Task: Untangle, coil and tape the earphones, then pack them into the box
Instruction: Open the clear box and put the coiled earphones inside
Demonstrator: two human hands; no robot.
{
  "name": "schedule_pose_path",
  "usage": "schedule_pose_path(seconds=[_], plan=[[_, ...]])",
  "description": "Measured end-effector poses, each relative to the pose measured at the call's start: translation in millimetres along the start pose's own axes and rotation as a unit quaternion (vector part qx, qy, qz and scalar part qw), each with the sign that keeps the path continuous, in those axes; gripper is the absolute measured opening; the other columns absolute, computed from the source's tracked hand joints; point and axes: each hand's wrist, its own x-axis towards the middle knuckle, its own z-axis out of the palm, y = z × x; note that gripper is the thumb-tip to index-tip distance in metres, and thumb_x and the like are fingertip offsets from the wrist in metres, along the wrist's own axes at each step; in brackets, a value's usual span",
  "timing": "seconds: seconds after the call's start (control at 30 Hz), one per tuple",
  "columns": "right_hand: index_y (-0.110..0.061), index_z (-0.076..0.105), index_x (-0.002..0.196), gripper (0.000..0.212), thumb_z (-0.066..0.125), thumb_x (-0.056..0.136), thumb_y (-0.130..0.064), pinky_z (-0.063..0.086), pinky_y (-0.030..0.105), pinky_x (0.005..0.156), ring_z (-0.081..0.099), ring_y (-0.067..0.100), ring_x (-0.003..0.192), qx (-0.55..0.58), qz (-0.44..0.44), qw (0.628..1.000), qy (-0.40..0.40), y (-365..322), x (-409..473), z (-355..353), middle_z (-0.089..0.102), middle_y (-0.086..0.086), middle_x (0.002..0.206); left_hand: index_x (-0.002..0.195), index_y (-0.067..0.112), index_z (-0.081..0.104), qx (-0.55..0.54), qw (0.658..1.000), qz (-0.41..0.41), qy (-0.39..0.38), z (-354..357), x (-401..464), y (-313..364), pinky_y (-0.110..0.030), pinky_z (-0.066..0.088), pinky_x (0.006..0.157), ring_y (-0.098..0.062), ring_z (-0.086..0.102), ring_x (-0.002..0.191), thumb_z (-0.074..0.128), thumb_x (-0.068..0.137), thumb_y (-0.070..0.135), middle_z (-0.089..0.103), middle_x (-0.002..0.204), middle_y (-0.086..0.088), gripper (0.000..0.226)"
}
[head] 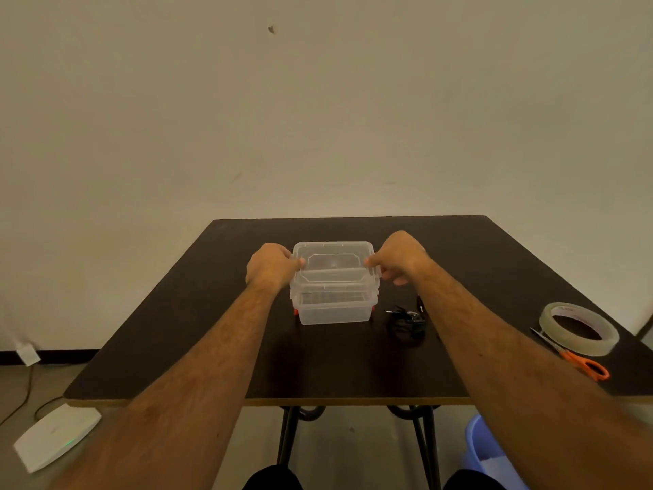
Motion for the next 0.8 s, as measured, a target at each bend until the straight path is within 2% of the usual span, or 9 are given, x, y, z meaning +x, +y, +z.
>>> schedule_pose_path(seconds=[0.07,0.2,0.27,0.37,0.5,0.6,0.8], plan=[[-0.006,0.069,0.085,0.02,0.077,0.083,-0.025,0.057,0.032,0.059,0.067,0.017,0.07,0.042,-0.007,0.999,0.003,-4.3,2.7,-10.0,0.071,0.01,0.084,0.101,0.016,0.071,-0.024,1.0,0.009,0.009,-2.5,3.3,3.5,-0.036,0.058,0.078,-0.014,0.063,0.073,0.068,0.091,0.033,0.067,0.089,-0.001,0.021],[-0.004,0.068,0.102,0.02,0.074,0.086,-0.015,0.057,0.031,0.06,0.069,0.021,0.077,0.15,-0.016,0.988,-0.015,-11.9,2.5,-27.1,0.071,0.013,0.094,0.107,0.016,0.069,-0.096,0.995,0.011,0.03,-1.2,9.0,9.2,-0.039,0.06,0.081,-0.014,0.063,0.073,0.069,0.091,0.031,0.066,0.095,-0.001,0.022],[-0.004,0.067,0.106,0.02,0.072,0.087,-0.012,0.056,0.031,0.058,0.07,0.021,0.077,0.189,-0.027,0.981,-0.033,-13.9,2.9,-32.5,0.071,0.012,0.096,0.114,0.015,0.068,-0.126,0.991,0.011,0.045,1.4,10.0,11.6,-0.041,0.059,0.084,-0.016,0.065,0.081,0.07,0.09,0.028,0.066,0.103,-0.002,0.027],[-0.003,0.065,0.1,0.012,0.068,0.089,-0.007,0.058,0.029,0.055,0.07,0.02,0.074,0.22,-0.057,0.973,-0.042,-12.6,4.0,-35.3,0.07,0.011,0.094,0.119,0.016,0.066,-0.149,0.987,0.009,0.057,6.6,11.6,13.4,-0.045,0.058,0.088,-0.021,0.066,0.096,0.071,0.09,0.025,0.067,0.115,-0.005,0.032],[-0.009,0.064,0.091,0.009,0.07,0.087,-0.005,0.062,0.036,0.072,0.072,0.025,0.087,0.204,-0.115,0.972,-0.021,-5.5,9.4,-32.3,0.07,0.011,0.094,0.117,0.018,0.064,-0.19,0.979,0.002,0.072,11.3,13.5,14.3,-0.044,0.059,0.086,-0.02,0.068,0.095,0.071,0.089,0.023,0.068,0.113,-0.005,0.029],[-0.012,0.065,0.087,0.011,0.073,0.085,-0.005,0.061,0.037,0.08,0.071,0.025,0.09,0.195,-0.157,0.968,0.003,-2.4,14.7,-32.3,0.07,0.01,0.094,0.122,0.017,0.062,-0.224,0.972,0.006,0.077,12.3,16.1,16.4,-0.037,0.061,0.079,-0.017,0.068,0.092,0.067,0.093,0.021,0.068,0.114,-0.005,0.03],[-0.014,0.07,0.085,0.009,0.076,0.082,-0.009,0.05,0.021,0.074,0.062,0.011,0.077,0.102,-0.225,0.964,0.094,8.0,27.8,-29.9,0.068,-0.001,0.082,0.139,0.013,0.052,-0.26,0.964,0.021,0.045,21.5,20.2,29.7,-0.038,0.06,0.084,-0.018,0.066,0.102,0.058,0.099,0.018,0.063,0.126,-0.007,0.041]])
